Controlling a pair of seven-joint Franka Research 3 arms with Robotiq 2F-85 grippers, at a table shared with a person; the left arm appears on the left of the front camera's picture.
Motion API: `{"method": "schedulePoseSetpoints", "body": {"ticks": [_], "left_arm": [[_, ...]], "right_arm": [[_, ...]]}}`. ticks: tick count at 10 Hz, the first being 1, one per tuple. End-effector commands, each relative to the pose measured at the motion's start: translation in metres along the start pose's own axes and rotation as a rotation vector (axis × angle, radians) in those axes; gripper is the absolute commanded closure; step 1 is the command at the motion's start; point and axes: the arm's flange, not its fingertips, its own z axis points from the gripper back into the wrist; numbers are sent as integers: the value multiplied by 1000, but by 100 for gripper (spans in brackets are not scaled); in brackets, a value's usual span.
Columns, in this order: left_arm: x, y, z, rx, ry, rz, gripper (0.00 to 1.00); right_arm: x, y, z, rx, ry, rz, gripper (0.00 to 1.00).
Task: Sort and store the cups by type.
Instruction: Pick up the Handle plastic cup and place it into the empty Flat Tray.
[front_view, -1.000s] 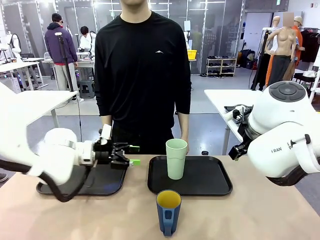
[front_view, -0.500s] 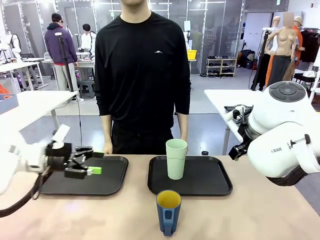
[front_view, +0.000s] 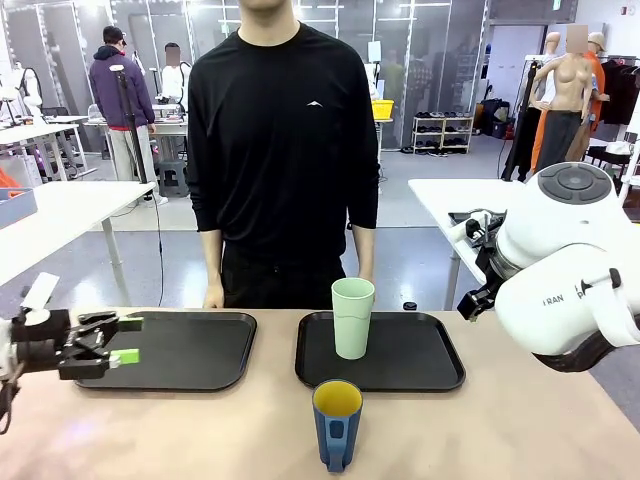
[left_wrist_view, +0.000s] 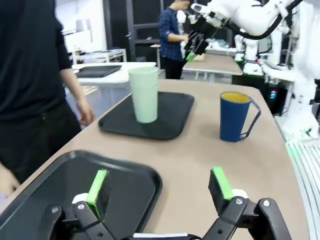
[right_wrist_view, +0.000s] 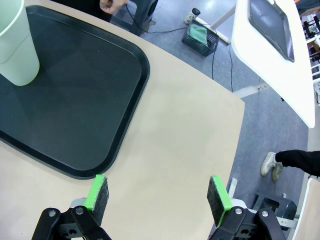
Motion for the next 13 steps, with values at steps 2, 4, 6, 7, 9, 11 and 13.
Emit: {"method": "schedulePoseSetpoints", "body": {"ticks": [2,4,6,7,9,11,13], "left_arm": [[31,-33,28,141,196,27,0],[43,-49,42,191,298,102,0],[49,-55,51,171,416,199,0],[50,-54,55,176,427,204,0],[42,6,46,199,386,171,0],[42,6,46,199,386,171,0],[42,6,46,199,386,171,0]], "right_arm": [[0,0,-1,-3,0,1,0],[0,0,-1,-3,0,1,0],[0,0,-1,-3,0,1,0],[0,0,-1,-3,0,1,0],[0,0,-1,-3,0,1,0],[0,0,-1,-3,0,1,0],[0,0,-1,-3,0,1,0]]}}
